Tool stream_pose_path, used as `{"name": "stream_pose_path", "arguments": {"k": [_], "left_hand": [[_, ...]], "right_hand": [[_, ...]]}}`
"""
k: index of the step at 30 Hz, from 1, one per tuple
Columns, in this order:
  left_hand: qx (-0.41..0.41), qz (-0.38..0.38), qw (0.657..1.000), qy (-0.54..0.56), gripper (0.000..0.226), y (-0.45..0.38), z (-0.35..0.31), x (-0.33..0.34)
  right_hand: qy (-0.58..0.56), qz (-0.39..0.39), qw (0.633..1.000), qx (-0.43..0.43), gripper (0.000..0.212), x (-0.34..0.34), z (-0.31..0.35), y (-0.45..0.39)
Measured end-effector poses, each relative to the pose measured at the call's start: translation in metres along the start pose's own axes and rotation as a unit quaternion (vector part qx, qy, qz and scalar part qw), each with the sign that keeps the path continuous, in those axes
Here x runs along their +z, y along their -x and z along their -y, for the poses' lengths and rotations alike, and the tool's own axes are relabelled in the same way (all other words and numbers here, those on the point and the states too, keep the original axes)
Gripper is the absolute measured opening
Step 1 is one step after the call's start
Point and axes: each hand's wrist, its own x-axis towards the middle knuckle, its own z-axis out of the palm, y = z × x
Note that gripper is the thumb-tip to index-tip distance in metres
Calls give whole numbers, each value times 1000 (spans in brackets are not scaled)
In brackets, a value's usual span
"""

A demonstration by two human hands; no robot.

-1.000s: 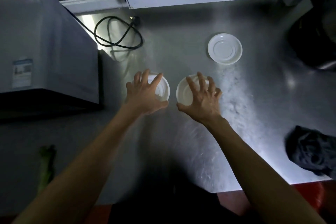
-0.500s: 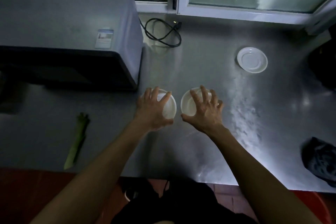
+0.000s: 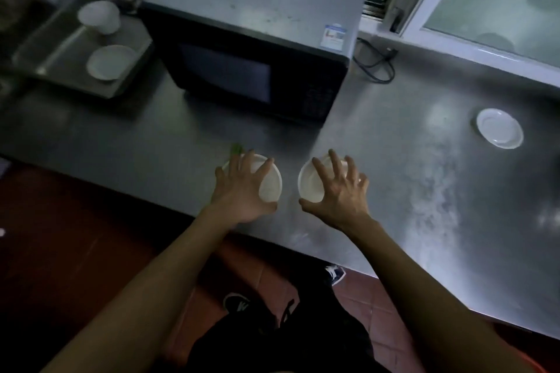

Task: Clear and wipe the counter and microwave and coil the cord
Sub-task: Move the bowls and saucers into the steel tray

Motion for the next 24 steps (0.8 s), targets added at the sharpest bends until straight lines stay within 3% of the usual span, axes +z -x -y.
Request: {"name": "stream_pose_path", "arguments": {"k": [8,14,24], "left_hand": [[-115,-34,993,20,105,84,123,-1],[-191,-52,980,30,104,123,173,-9],[-245,-58,967,46,104,89,242,-29]], "right_hand": [[-11,-3,993,-119,101,9,134,-8],[-11,10,981,-194,101,5,205,-31],[-29,17,971,-235,101,14,264,-115]]}}
